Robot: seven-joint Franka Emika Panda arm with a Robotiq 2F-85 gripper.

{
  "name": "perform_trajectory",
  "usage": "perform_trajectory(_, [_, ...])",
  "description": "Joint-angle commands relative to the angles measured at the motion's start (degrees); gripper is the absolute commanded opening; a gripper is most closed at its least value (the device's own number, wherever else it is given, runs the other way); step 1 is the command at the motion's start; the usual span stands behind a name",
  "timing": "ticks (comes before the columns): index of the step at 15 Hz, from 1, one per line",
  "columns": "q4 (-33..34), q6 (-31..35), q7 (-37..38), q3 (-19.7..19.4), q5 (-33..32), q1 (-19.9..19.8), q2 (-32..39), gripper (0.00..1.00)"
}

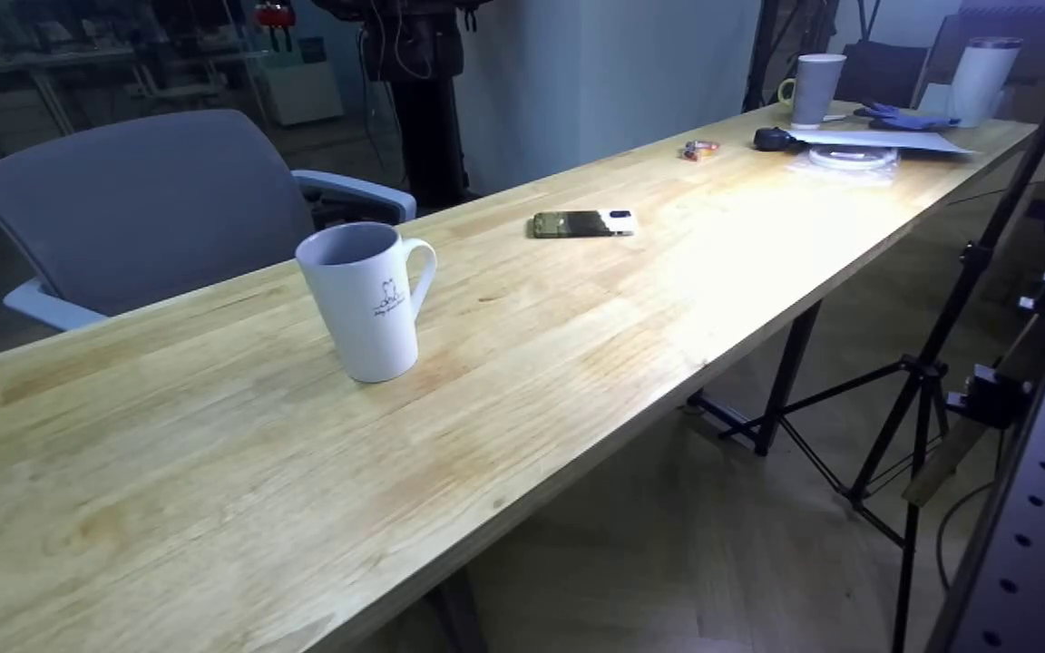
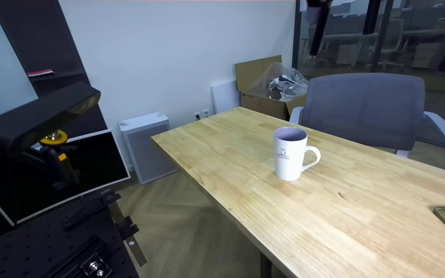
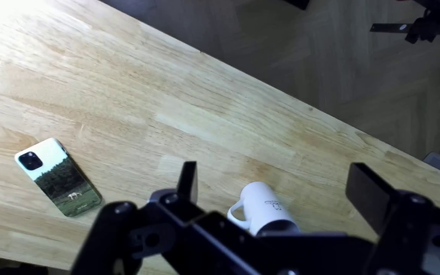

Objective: Move the mug to the right

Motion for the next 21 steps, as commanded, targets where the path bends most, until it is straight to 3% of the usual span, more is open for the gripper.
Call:
perform_trajectory(1, [1.4,3.3,1.7,4.0,1.8,1.0,4.8,1.0])
perform_trajectory(8, [3.9,9.3,5.8,11.4,1.5,2.8,13.5,1.0])
perform_trajectory(9, [1.0,9.6,3.2,10.7,1.2,1.9,10.7,1.0])
perform_trajectory(21, [2.8,9.8,4.4,12.2,1.0,2.3,13.4,1.0])
